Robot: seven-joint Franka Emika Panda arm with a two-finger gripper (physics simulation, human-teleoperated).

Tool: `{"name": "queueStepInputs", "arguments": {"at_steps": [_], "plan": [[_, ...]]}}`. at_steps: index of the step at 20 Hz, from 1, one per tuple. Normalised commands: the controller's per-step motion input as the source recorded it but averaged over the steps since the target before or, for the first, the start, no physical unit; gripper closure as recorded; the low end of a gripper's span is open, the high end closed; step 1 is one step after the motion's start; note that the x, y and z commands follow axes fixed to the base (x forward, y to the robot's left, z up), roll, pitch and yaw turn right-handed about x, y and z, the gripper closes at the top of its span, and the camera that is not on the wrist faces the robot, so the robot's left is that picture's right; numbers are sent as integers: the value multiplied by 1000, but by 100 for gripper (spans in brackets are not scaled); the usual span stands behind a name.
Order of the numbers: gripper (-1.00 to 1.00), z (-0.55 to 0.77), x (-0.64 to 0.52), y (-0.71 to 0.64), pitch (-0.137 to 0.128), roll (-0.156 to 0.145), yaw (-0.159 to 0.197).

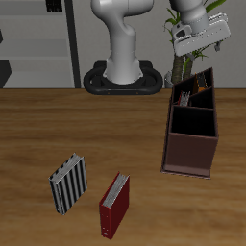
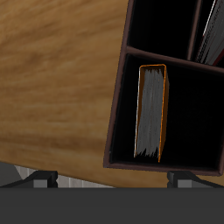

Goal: Place the right red book into the left desk caddy's front compartment and place the orange book into the left desk caddy's left compartment and place the striped book into the left desk caddy's left compartment

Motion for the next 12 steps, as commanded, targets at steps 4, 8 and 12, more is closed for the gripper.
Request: {"name": "queueStepInputs", "arguments": {"at_steps": [4, 8, 12], "plan": [[-100, 112, -396, 31, -78, -40, 37], [-100, 55, -104, -135, -11, -50, 6], [-100, 160, 108, -411, -26, -98, -17]]}}
